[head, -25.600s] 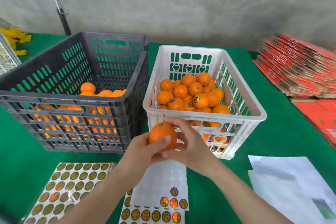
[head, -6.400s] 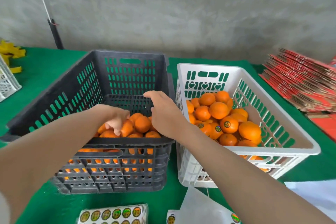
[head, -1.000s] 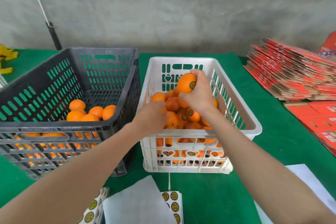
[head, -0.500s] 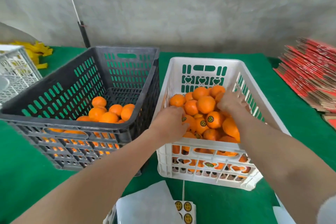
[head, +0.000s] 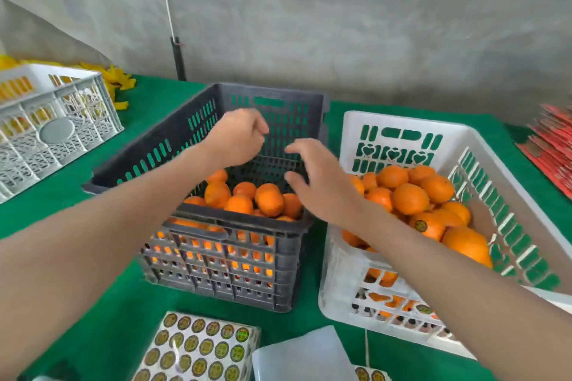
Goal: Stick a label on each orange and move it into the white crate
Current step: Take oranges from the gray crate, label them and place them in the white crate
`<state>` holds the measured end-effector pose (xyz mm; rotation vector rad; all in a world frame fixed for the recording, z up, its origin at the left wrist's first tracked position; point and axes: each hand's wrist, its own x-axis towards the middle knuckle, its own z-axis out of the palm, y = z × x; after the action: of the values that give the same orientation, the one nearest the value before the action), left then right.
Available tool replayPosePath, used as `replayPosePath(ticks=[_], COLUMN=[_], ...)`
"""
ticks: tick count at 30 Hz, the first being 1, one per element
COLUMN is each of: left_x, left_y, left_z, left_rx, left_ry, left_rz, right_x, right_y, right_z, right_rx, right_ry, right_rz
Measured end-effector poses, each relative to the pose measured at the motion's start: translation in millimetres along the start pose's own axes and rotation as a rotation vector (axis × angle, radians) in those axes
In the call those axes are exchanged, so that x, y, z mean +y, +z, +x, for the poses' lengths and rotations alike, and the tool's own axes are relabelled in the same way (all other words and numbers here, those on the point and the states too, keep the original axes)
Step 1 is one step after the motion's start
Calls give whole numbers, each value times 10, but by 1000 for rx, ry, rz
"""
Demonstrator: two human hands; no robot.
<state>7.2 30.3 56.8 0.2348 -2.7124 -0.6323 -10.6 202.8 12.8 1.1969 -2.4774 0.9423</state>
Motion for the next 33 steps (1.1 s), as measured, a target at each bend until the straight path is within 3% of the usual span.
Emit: replayPosePath(ticks=[4, 7, 12, 17, 20, 22, 25, 28, 33], left_x=[-550, -752, -965, -962, -914, -852, -685, -500, -141], left_y=[250, 543, 1092, 1145, 770, 411, 30, -178, -355], left_z=[334, 493, 536, 501, 586, 559, 324, -55, -666], left_rx=[-488, -819, -1135, -1124, -939, -799, -692, -629, -578], left_ry=[62, 87, 85, 135, -4, 1, 60, 77, 95], left_rz=[360, 529, 754, 701, 251, -139, -536, -766, -999], right_x=[-135, -90, -74, -31, -34, -38, -40, -78, -235], right_y=[296, 328, 346, 351, 359, 353, 318, 255, 74], right_z=[230, 236, 242, 228, 239, 235, 190, 67, -336], right_rx=[-274, -320, -335, -292, -203, -120, 2, 144, 221], right_ry=[56, 61, 119, 171, 209, 232, 228, 231, 222], right_rz=[-170, -211, -208, -96, -12, 22, 70, 173, 534])
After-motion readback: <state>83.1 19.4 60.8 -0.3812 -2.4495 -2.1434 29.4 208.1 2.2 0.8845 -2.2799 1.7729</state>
